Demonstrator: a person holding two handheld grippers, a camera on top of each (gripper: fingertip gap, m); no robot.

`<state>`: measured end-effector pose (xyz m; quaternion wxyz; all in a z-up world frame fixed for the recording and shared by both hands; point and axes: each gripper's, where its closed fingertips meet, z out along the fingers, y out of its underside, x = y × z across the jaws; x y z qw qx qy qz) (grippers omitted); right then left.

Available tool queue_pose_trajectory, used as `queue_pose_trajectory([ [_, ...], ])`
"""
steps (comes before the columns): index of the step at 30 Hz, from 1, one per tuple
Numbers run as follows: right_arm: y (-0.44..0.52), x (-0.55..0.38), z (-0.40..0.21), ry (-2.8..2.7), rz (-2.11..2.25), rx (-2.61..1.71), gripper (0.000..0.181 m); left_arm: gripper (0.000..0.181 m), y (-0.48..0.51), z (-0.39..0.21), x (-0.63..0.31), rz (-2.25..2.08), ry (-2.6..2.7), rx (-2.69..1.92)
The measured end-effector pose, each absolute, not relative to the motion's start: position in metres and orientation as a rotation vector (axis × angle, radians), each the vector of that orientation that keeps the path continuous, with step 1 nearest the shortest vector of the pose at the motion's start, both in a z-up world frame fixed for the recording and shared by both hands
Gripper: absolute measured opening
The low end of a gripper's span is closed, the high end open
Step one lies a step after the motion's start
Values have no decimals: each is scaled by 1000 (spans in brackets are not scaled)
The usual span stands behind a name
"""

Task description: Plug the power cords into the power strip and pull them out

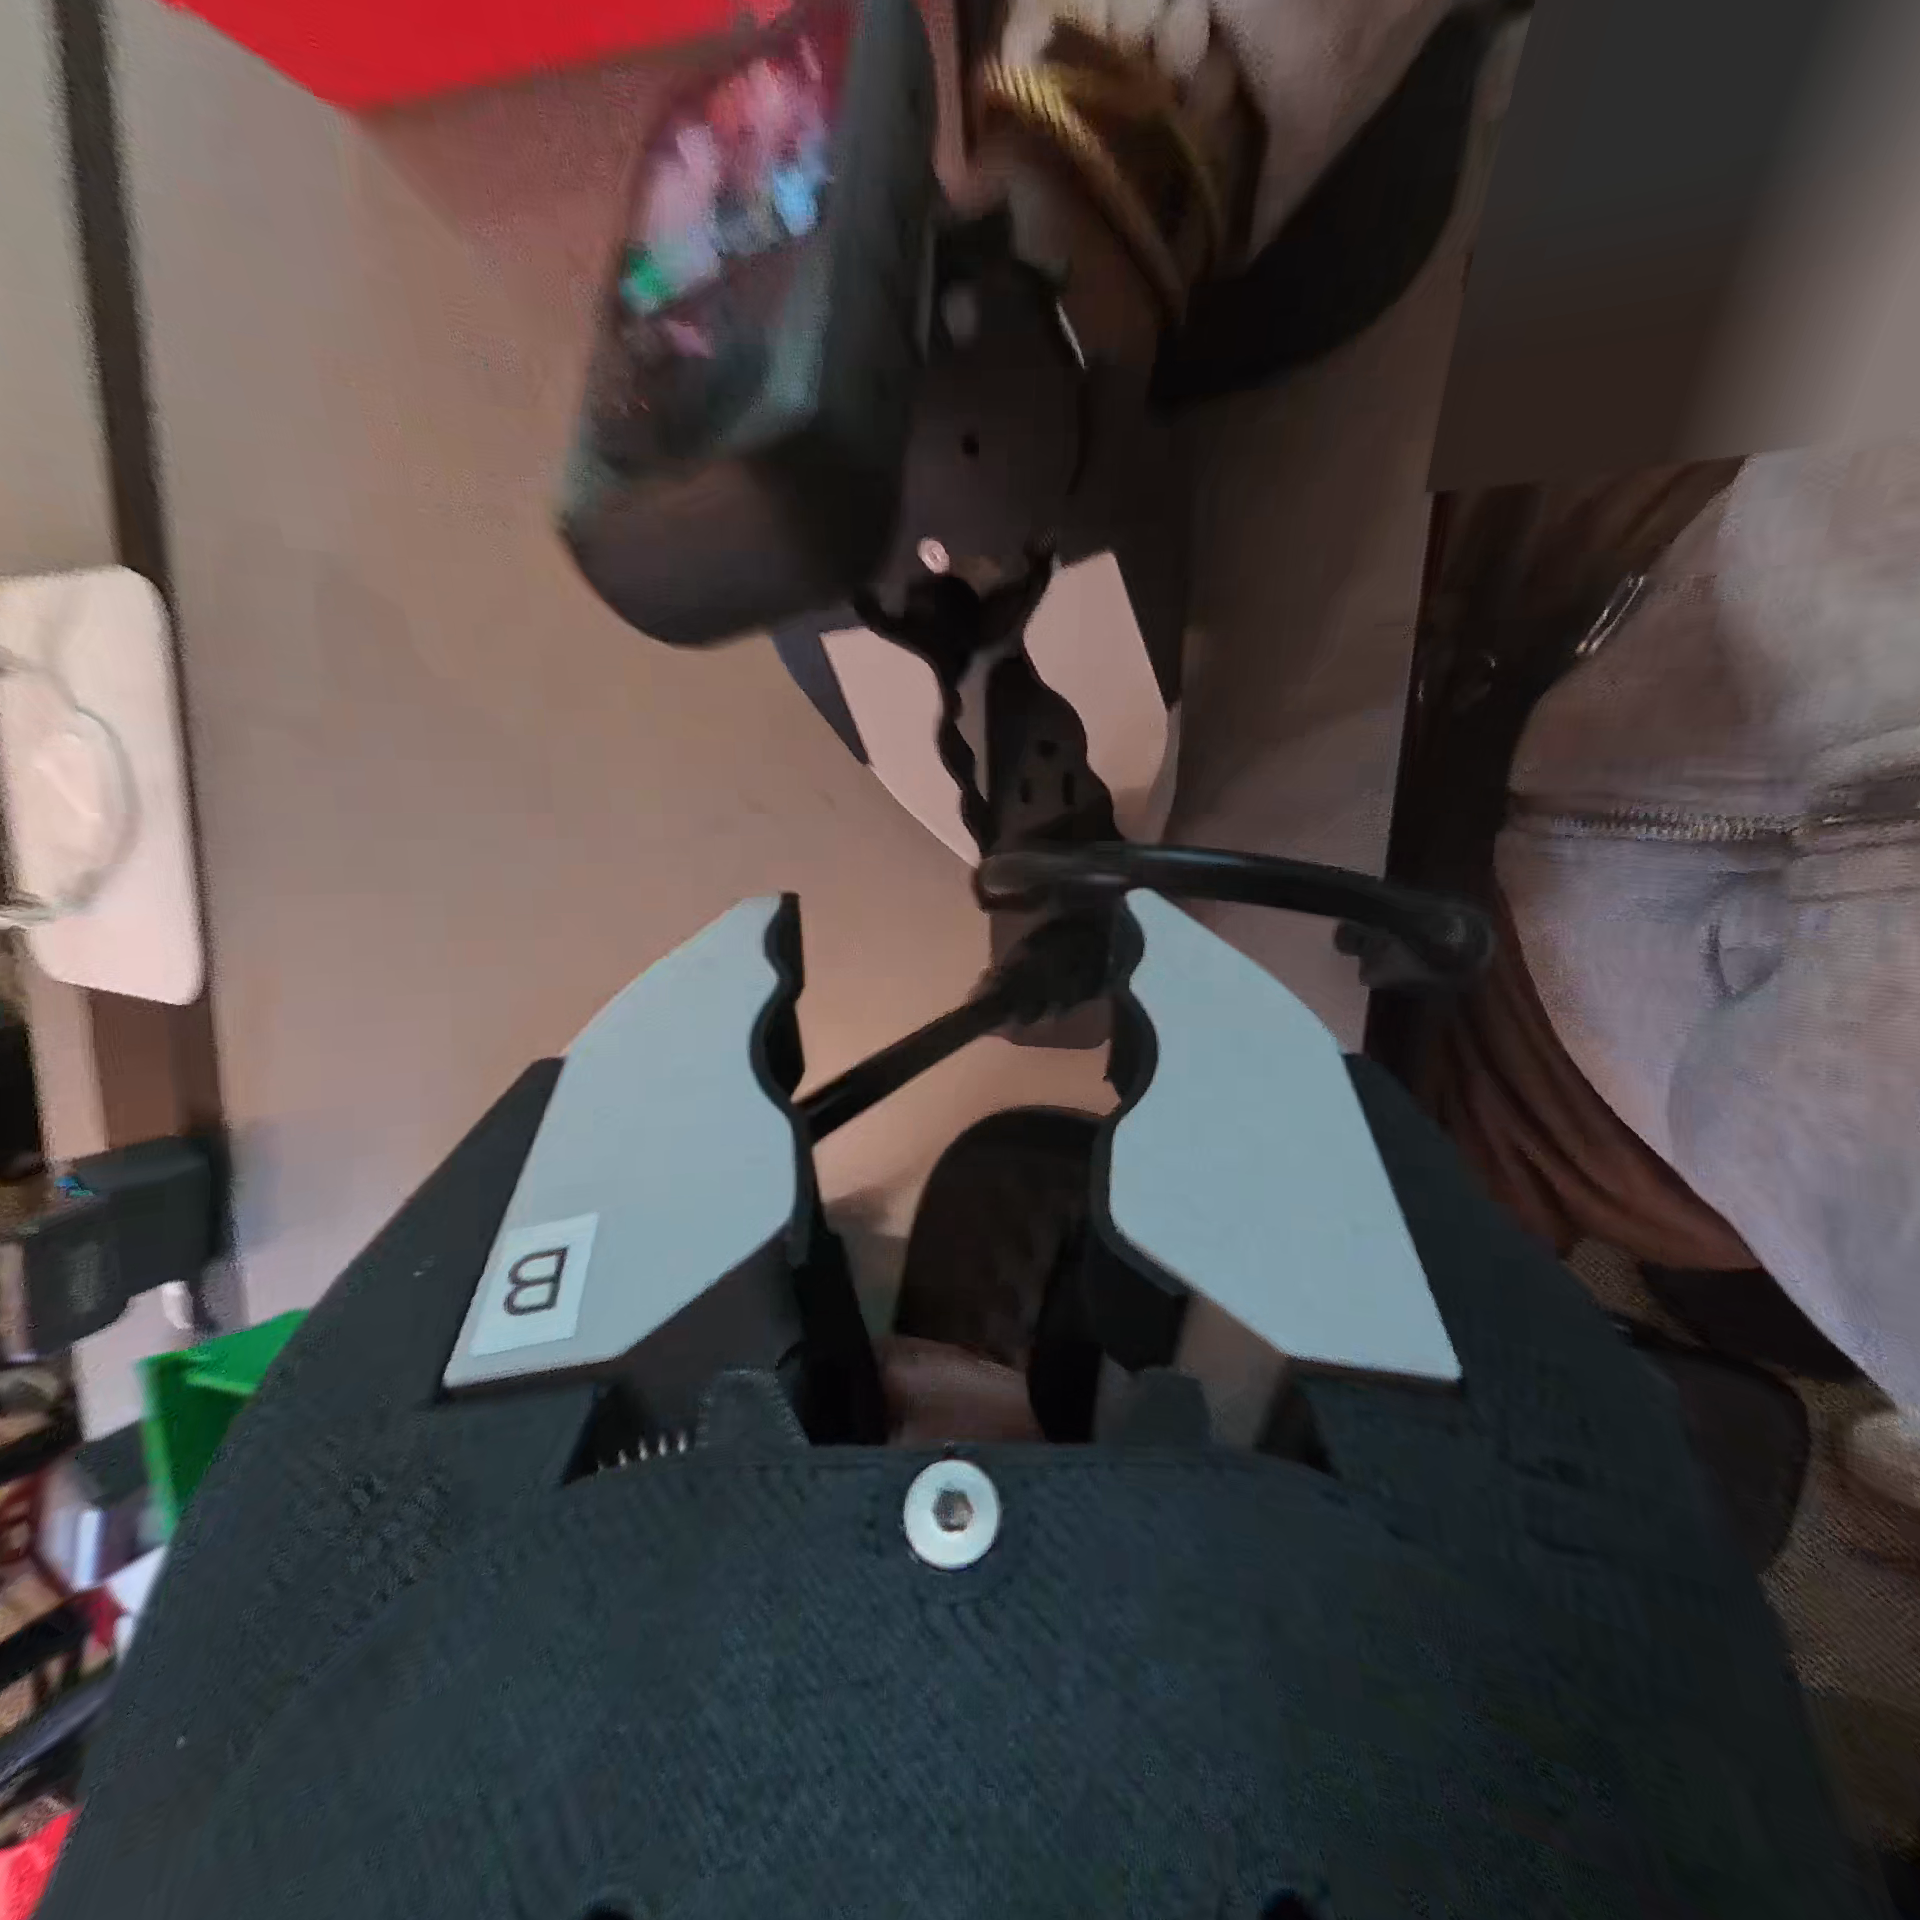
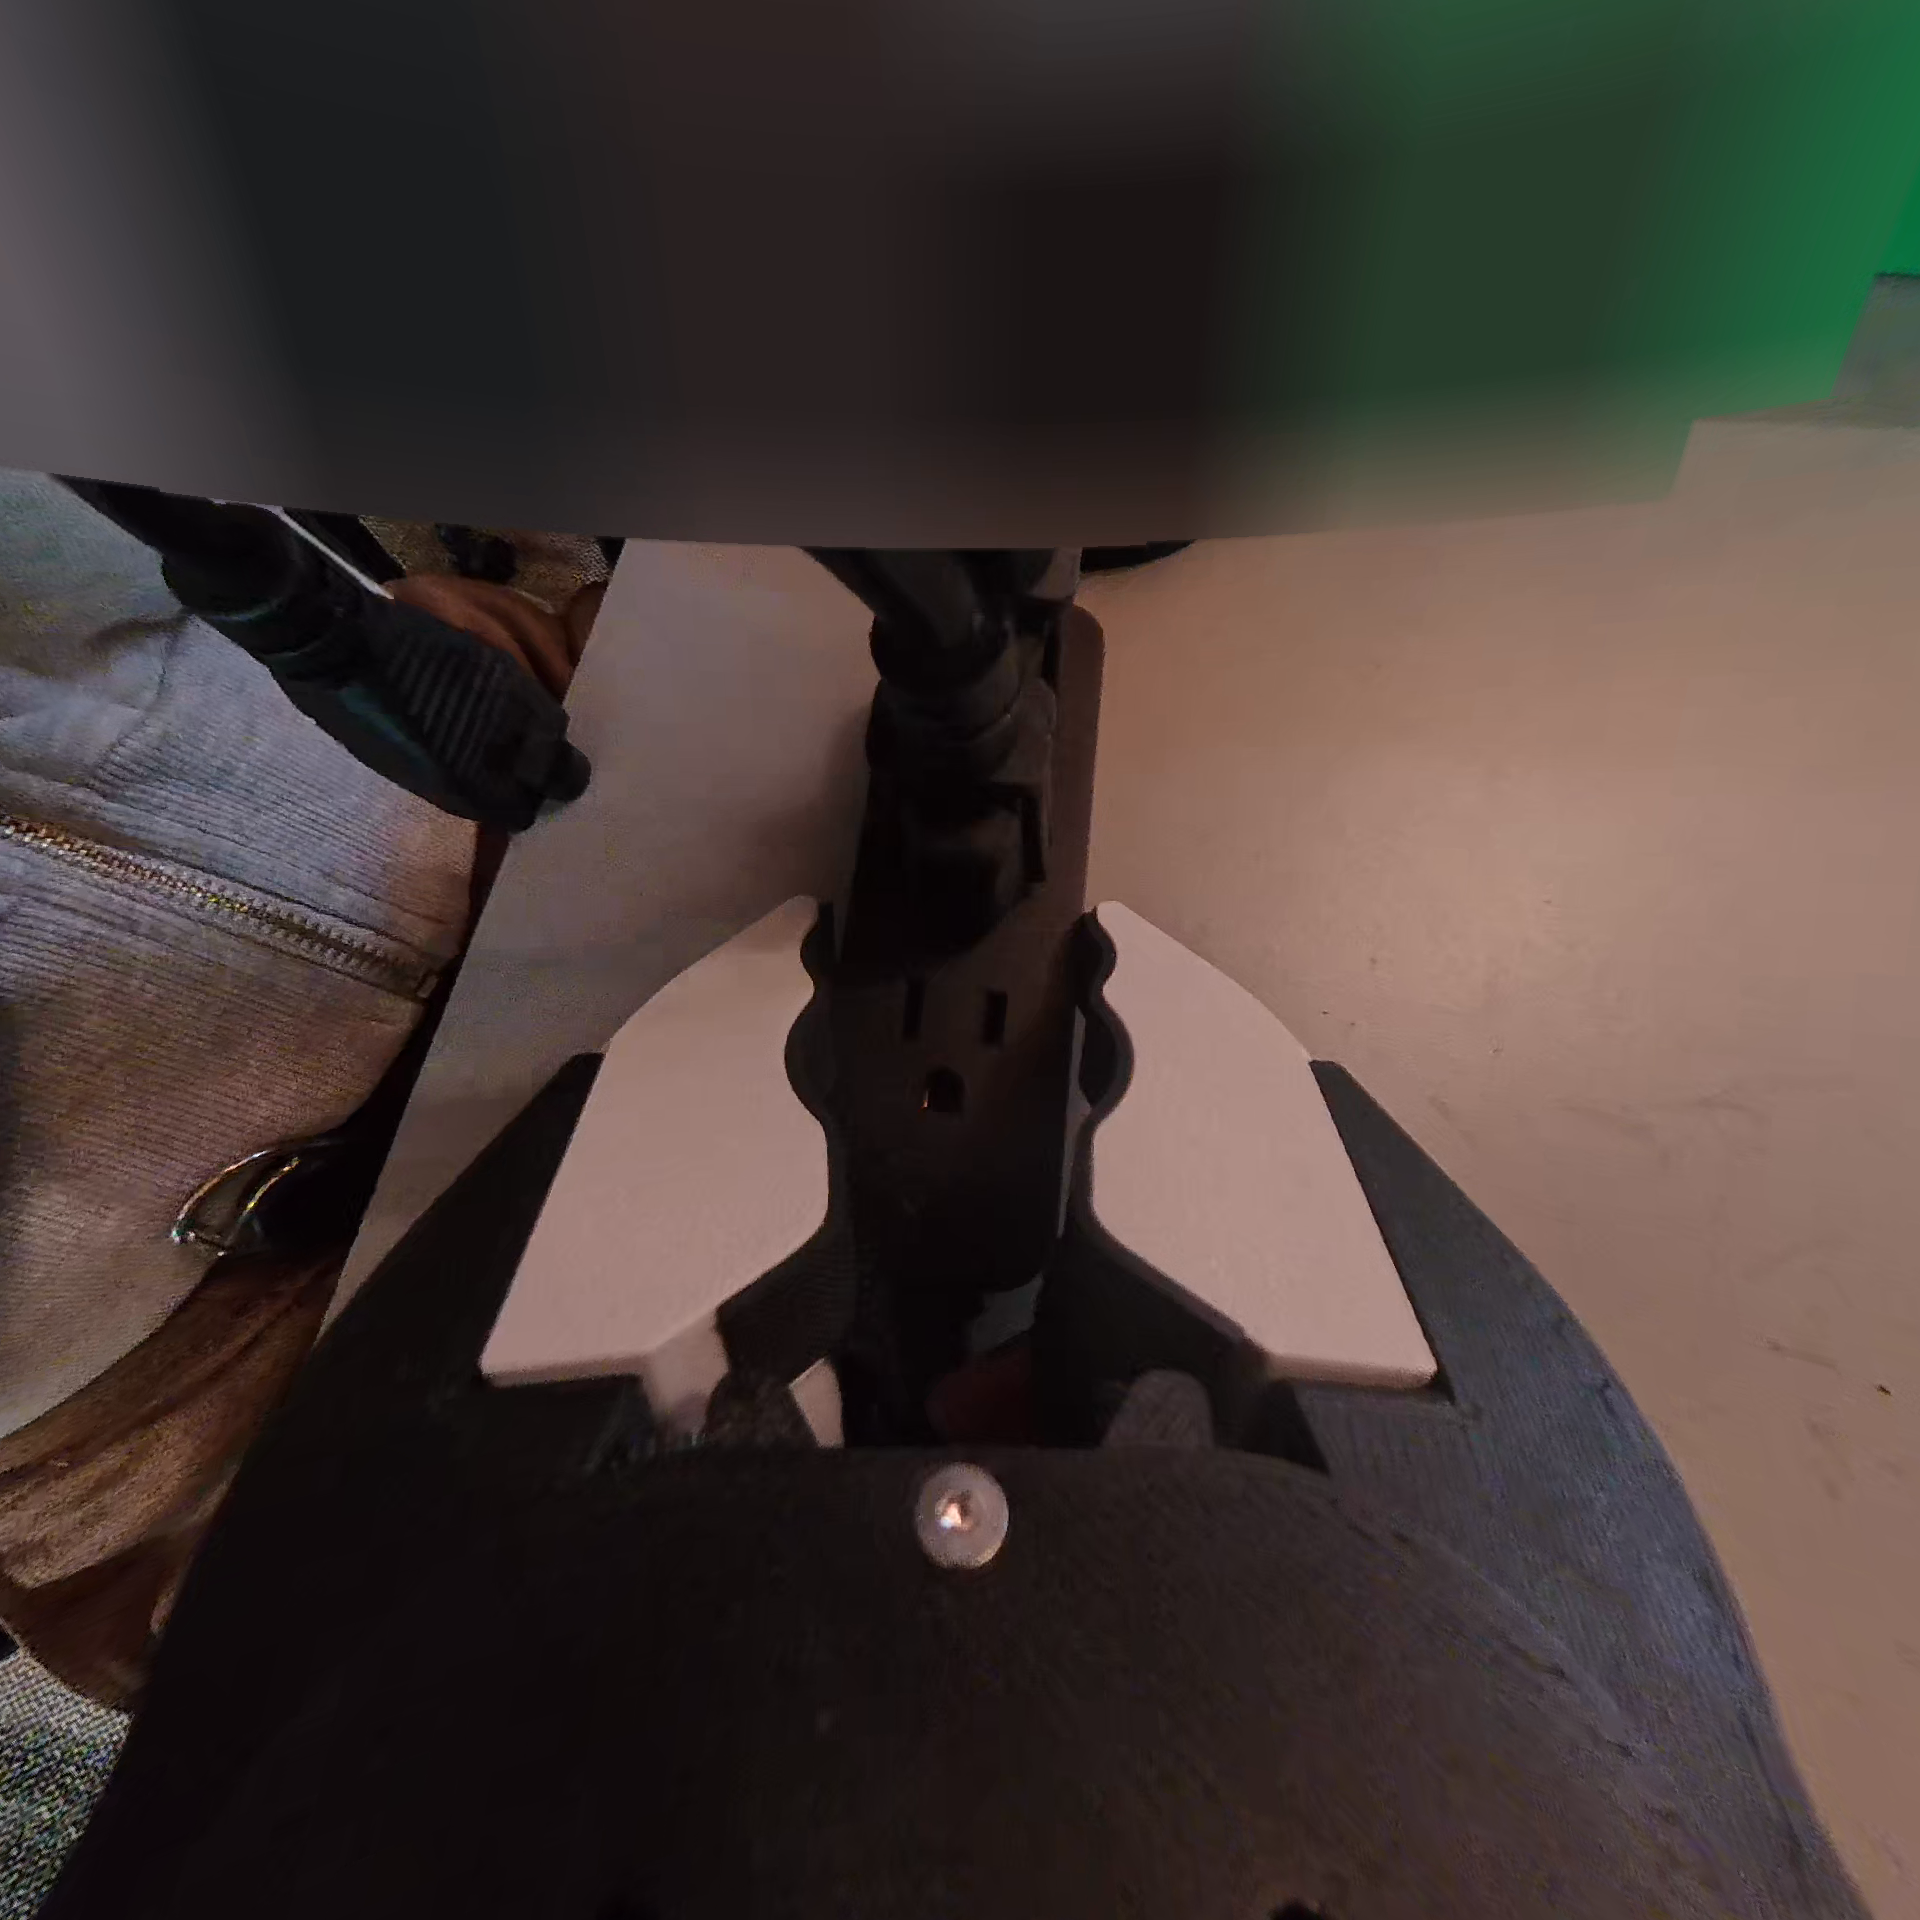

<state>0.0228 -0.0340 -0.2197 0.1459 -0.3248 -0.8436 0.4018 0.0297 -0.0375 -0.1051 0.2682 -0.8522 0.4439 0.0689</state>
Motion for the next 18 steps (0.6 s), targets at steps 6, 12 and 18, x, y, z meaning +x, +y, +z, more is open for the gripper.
queue_pose_trajectory([
  [6, -34, 23, -219, -2419, 1148, -924, 45, 41, -35, -108, 48, 17, 1215, -2318],
  [12, -33, 23, -219, -2416, 1152, -927, 45, 51, -27, -125, 45, -39, 1149, -2282],
  [18, -35, 24, -219, -2424, 1156, -910, 45, 52, -32, -93, 22, -39, 1174, -2288],
])
